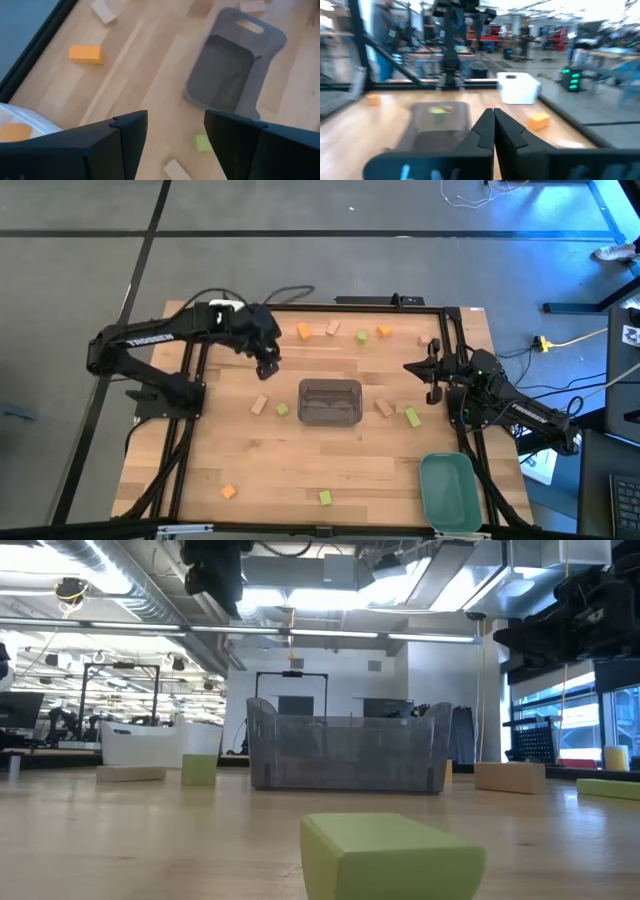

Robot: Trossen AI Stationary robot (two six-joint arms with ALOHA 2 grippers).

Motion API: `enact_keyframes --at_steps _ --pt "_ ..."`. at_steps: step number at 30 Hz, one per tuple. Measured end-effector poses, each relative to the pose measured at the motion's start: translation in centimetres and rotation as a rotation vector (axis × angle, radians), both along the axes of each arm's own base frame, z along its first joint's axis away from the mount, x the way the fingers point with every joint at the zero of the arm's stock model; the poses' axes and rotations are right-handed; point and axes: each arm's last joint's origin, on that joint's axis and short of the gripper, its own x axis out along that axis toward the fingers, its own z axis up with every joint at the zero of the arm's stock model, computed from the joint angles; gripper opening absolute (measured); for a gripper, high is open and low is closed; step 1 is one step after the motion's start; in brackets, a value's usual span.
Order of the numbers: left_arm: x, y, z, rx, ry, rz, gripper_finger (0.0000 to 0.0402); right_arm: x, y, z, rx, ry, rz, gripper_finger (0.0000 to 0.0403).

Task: Sort & place blocks by color
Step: Put the brown block into the black bin

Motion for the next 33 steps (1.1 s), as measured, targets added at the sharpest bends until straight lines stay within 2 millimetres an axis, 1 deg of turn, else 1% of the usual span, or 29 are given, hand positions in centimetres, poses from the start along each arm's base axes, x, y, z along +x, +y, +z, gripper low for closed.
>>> enact_keyframes --at_steps 3,7,9,10,12,15,17,19,23,26,29,33 --pt "0.3 -1.6 0.0 0.014 0.001 -0.040 0.0188 0.0 0.1 0.1 0.028 -0.008 0.024 0.0000" --pt "0.8 -3.4 -0.3 0.043 0.017 -0.079 0.0189 0.0 0.3 0.1 0.190 -0.018 0.099 0.0000" --pt "0.8 -4.1 -0.3 0.057 0.009 -0.070 0.0188 -0.1 0.3 0.5 0.260 -0.019 0.116 0.0000" --pt "0.7 -4.4 -0.3 0.061 0.010 -0.059 0.0188 -0.1 0.4 0.9 0.291 -0.028 0.136 0.0000" --pt "0.6 -5.0 -0.3 0.071 0.018 -0.044 0.0189 -0.4 0.7 2.4 0.289 -0.059 0.180 0.0000" --pt "0.4 -5.6 -0.3 0.103 0.024 -0.023 0.0189 -1.2 1.3 5.3 0.251 -0.108 0.228 0.0000" --pt "0.2 -5.9 -0.4 0.128 0.048 -0.014 0.0188 -2.0 1.7 7.2 0.276 -0.098 0.224 0.0000" --pt "0.1 -6.2 -0.4 0.150 0.050 -0.011 0.0187 -2.7 2.0 8.6 0.314 -0.039 0.167 0.0000" --pt "0.2 -6.5 -0.3 0.164 0.032 -0.015 0.0187 -4.0 2.5 11.1 0.393 0.152 0.043 0.0000" --pt "0.0 -6.4 -0.2 0.167 0.032 -0.012 0.0187 -4.4 2.7 13.4 0.474 0.276 -0.013 0.0000" --pt "-0.4 -6.3 0.1 0.189 0.021 -0.003 0.0186 -4.1 2.4 15.1 0.549 0.419 -0.062 0.0000" --pt "-0.7 -6.2 0.4 0.233 0.018 0.005 0.0186 -2.8 1.6 16.1 0.659 0.641 -0.096 0.0000"
